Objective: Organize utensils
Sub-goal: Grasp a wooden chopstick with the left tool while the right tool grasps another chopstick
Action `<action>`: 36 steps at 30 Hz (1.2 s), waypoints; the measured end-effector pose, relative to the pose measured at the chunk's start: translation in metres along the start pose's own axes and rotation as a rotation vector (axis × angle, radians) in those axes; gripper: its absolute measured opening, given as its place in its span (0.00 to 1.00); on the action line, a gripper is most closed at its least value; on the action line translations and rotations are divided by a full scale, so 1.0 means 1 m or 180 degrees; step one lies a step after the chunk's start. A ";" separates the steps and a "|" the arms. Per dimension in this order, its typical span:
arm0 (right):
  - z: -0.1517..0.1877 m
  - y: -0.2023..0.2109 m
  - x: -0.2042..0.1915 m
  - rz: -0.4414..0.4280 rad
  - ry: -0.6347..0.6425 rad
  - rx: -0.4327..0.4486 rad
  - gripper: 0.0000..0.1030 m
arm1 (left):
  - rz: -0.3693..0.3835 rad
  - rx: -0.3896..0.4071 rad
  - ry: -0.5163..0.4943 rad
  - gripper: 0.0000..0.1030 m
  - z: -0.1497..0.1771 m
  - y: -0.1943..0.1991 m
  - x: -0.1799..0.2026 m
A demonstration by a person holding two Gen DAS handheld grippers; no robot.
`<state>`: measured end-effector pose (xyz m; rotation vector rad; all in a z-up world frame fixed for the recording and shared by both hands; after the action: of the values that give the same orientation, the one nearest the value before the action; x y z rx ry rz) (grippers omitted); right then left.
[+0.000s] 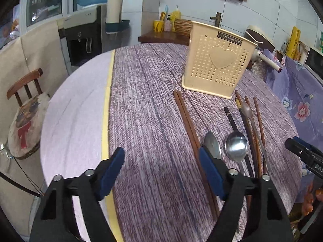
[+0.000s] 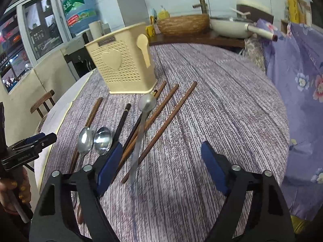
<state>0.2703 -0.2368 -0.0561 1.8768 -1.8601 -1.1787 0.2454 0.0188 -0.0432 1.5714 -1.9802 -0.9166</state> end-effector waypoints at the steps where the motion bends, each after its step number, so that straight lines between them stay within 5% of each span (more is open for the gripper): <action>1: -0.005 -0.008 0.004 0.0076 -0.0013 -0.0033 0.71 | 0.0029 -0.0052 0.0001 0.66 -0.005 -0.006 -0.001; 9: -0.032 -0.051 0.017 0.0349 -0.0107 -0.0122 0.69 | 0.0040 -0.0230 -0.0093 0.58 -0.034 -0.042 0.003; 36: -0.042 -0.065 0.019 0.0508 -0.0097 -0.0144 0.69 | -0.0081 -0.0571 -0.0303 0.51 -0.049 -0.082 -0.005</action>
<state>0.3426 -0.2591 -0.0799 1.6612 -1.9415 -1.1916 0.3362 0.0023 -0.0698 1.4803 -1.8861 -1.1645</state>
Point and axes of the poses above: each gripper's, at about its wrist camera, not at the fingertips, and y roughly against the way its jaws point, x to its right, z to its underside, the point moved 7 cm from there along -y, roughly the way its jaws point, and after that the axes turned 12 degrees about -y, right-handed, at the moved point
